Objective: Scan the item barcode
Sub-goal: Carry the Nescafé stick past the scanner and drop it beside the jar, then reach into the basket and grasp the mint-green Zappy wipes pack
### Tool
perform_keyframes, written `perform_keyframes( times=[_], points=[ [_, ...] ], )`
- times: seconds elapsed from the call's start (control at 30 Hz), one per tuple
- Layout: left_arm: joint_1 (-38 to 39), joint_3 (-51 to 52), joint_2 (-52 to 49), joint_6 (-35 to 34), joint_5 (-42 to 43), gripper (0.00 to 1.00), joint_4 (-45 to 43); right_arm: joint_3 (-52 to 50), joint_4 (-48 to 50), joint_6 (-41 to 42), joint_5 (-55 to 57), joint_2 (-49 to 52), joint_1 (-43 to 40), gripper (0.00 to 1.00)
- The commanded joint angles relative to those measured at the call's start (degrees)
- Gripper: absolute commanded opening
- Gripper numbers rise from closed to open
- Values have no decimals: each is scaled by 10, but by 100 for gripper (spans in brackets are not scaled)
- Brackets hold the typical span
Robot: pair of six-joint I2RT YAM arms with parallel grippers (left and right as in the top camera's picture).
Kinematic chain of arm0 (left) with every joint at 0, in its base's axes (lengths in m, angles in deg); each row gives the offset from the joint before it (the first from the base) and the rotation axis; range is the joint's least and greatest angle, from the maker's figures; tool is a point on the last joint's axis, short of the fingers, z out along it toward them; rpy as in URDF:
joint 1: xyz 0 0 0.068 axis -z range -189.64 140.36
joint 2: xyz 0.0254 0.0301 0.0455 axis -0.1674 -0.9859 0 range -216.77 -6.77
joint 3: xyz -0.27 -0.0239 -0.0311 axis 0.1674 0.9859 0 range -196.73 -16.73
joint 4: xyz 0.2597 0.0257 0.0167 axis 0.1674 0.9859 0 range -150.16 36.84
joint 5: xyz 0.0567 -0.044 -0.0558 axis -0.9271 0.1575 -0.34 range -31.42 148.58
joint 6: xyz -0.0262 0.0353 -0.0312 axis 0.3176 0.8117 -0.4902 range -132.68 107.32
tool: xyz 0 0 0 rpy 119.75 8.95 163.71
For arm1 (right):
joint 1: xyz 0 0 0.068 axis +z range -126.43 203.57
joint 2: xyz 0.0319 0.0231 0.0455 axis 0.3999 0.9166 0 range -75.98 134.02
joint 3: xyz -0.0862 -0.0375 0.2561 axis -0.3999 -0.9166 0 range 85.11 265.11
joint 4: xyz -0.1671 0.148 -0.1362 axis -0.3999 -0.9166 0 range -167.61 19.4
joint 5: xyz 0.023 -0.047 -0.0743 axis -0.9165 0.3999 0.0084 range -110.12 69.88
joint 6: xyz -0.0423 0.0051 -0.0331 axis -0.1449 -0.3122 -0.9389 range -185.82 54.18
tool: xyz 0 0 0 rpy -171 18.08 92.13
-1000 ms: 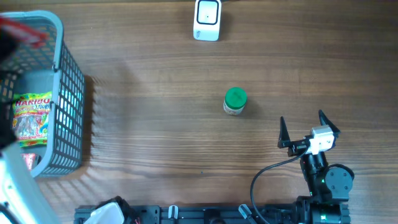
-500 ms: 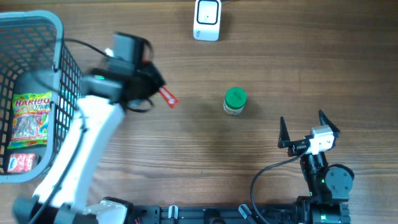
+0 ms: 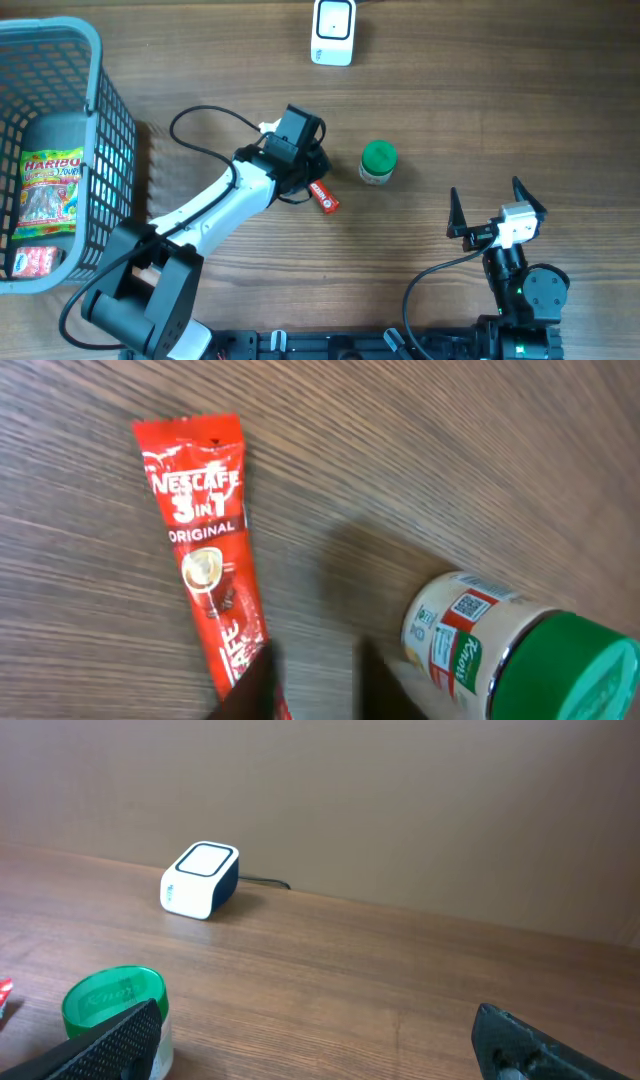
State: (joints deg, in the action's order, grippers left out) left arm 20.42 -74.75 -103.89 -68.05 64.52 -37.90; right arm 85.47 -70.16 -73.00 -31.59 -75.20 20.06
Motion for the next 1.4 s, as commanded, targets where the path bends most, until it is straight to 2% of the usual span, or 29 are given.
perform_keyframes(
  times=[0.0, 0.07, 0.1, 0.13, 0.17, 0.27, 0.37, 0.43, 0.47, 0.5, 0.53, 0.63, 0.7, 0.77, 0.87, 1.0, 1.17, 1.3, 1.37],
  points=[
    [0, -1, 11, -18, 23, 52, 2, -1, 3, -3, 8, -3, 3, 100],
    [-1, -10, 31, 12, 22, 58, 9, -1, 3, -3, 8, -3, 3, 100],
    [-2, -18, 46, 31, 18, 67, 16, -1, 3, -3, 8, -3, 3, 100],
    [-5, -30, 64, 53, 10, 93, 21, -1, 3, -3, 8, -3, 3, 100],
    [-15, -52, 88, 84, 10, 100, 39, -1, 3, -3, 8, -3, 3, 100],
    [-54, -135, 139, 146, 10, 100, 110, -1, 3, -3, 8, -3, 3, 100],
    [-121, -300, 181, 250, -6, 100, 229, -1, 3, -3, 8, -3, 3, 100],
    [-165, -399, 189, 281, -38, 100, 292, -1, 3, -3, 8, -3, 3, 100],
    [-194, -449, 191, 282, -55, 100, 322, -1, 3, -3, 8, -3, 3, 100],
    [-268, -532, 192, 283, -48, 100, 358, -1, 3, -3, 8, -3, 3, 100],
    [-301, -555, 194, 298, -31, 100, 358, -1, 3, -3, 8, -3, 3, 100],
    [-375, -571, 209, 329, -22, 100, 359, -1, 3, -3, 8, -3, 3, 100],
    [-414, -571, 215, 356, -44, 100, 368, -1, 3, -3, 8, -3, 3, 100],
    [-459, -571, 214, 295, -81, 100, 390, -1, 3, -3, 8, -3, 3, 100],
    [-546, -571, 195, 180, -84, 100, 461, -1, 3, -3, 8, -3, 3, 100],
    [-628, -571, 156, 112, -84, 100, 534, -1, 3, -3, 8, -3, 3, 100],
    [-693, -569, 86, 111, -81, 100, 599, -1, 3, -3, 8, -3, 3, 100],
    [-712, -540, 38, 125, -39, 100, 597, -1, 3, -3, 8, -3, 3, 100],
    [-712, -504, 12, 167, -4, 100, 575, -1, 3, -3, 8, -3, 3, 100]
  ],
)
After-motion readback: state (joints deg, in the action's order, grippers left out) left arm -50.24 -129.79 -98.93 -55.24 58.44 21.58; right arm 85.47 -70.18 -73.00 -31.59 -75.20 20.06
